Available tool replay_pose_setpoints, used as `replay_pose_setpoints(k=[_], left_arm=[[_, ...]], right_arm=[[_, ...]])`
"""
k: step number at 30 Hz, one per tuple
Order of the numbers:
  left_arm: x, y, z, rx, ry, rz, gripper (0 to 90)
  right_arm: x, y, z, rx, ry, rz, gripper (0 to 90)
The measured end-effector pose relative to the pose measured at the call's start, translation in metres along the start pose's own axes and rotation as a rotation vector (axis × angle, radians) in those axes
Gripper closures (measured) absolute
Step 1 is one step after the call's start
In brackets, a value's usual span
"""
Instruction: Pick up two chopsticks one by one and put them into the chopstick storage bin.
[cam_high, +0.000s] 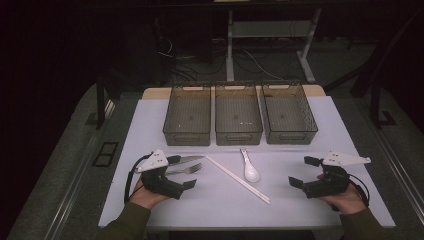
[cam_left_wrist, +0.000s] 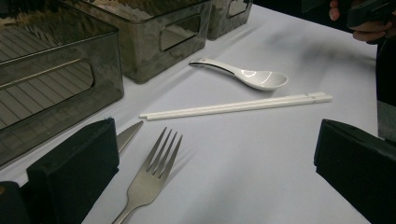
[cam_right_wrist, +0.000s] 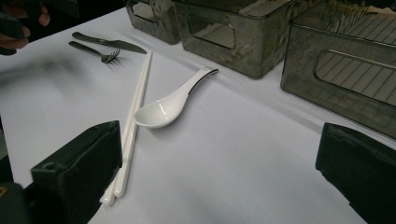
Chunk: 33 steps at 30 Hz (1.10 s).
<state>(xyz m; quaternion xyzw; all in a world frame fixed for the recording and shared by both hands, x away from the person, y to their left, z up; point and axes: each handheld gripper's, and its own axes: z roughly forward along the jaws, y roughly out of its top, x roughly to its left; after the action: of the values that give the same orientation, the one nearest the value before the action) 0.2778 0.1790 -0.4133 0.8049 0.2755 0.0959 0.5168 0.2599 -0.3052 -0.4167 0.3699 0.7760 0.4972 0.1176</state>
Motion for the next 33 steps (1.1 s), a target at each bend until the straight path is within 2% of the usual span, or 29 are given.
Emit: replay_pose_setpoints(k=[7, 10, 21, 24, 33], left_arm=[[0.0, 0.0, 0.001, 0.005, -0.003, 0.003, 0.0], [-0.001, 0.0, 0.003, 0.008, -0.007, -0.002, 0.0], [-0.003, 0.0, 0.005, 0.014, -0.012, 0.01, 0.0], [-0.003, 0.0, 0.005, 0.02, -0.016, 0.011, 0.0], [-0.003, 0.0, 0.005, 0.014, -0.014, 0.009, 0.0]], right_arm=[[0.001, 0.003, 0.0, 0.009, 0.003, -0.005, 0.5], [0.0, 0.006, 0.002, 0.029, 0.017, 0.0, 0.6], [0.008, 0.014, 0.007, 0.052, 0.038, -0.009, 7.9], [0.01, 0.017, 0.012, 0.067, 0.059, -0.009, 13.3], [0.012, 0.019, 0.022, 0.09, 0.076, 0.009, 15.9]])
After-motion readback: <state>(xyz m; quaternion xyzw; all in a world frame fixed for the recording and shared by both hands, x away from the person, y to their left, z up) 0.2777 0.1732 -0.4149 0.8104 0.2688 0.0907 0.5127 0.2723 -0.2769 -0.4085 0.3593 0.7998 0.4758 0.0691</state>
